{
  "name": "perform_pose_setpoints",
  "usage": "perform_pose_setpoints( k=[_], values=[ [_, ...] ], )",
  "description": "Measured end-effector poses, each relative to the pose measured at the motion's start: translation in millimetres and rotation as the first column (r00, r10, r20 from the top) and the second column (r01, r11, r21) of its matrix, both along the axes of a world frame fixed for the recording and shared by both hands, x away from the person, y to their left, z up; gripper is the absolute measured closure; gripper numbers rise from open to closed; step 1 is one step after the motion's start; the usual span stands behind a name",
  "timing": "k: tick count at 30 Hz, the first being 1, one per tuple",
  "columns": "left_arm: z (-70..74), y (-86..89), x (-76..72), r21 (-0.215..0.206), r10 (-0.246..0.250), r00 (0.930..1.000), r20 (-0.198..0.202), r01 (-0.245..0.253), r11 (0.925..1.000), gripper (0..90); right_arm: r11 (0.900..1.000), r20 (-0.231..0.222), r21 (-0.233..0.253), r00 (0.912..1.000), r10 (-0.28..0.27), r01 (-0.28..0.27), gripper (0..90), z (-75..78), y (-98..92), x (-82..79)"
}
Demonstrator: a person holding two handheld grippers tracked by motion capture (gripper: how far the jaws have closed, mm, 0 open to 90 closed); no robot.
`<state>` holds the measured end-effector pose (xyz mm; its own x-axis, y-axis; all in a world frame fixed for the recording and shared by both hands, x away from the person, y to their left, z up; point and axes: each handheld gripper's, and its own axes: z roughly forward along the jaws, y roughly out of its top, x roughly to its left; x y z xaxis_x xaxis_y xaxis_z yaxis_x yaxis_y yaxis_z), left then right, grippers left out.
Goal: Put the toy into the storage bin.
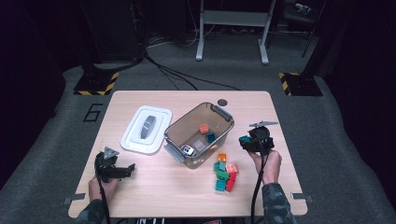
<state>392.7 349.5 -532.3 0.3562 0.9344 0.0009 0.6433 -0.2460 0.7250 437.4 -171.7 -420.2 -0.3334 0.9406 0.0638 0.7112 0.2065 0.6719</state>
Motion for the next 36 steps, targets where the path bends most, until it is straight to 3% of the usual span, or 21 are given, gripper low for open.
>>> perform_pose_setpoints(
  k=[23, 29, 36],
  values=[
    [0.1, 0.1, 0.0, 0.001, 0.0, 1.0, -0.001, 0.0, 1.0, 0.6, 0.999, 0.099, -0.021, 0.9944, 0.037, -0.035, 59.0, 58.9, 13.5, 16.7],
    [0.0, 0.0, 0.0, 0.0, -0.001, 1.0, -0.002, 0.001, 1.0, 0.6, 0.998, 0.111, -0.023, 0.9919, 0.062, -0.06, 59.1, 69.4, 25.6, 24.7],
    [0.1, 0.1, 0.0, 0.001, 0.0, 1.0, -0.001, 0.0, 1.0, 0.6, 0.994, 0.103, -0.042, 0.9889, 0.107, -0.103, 59.0, 70.7, 43.5, 36.0]
  ],
)
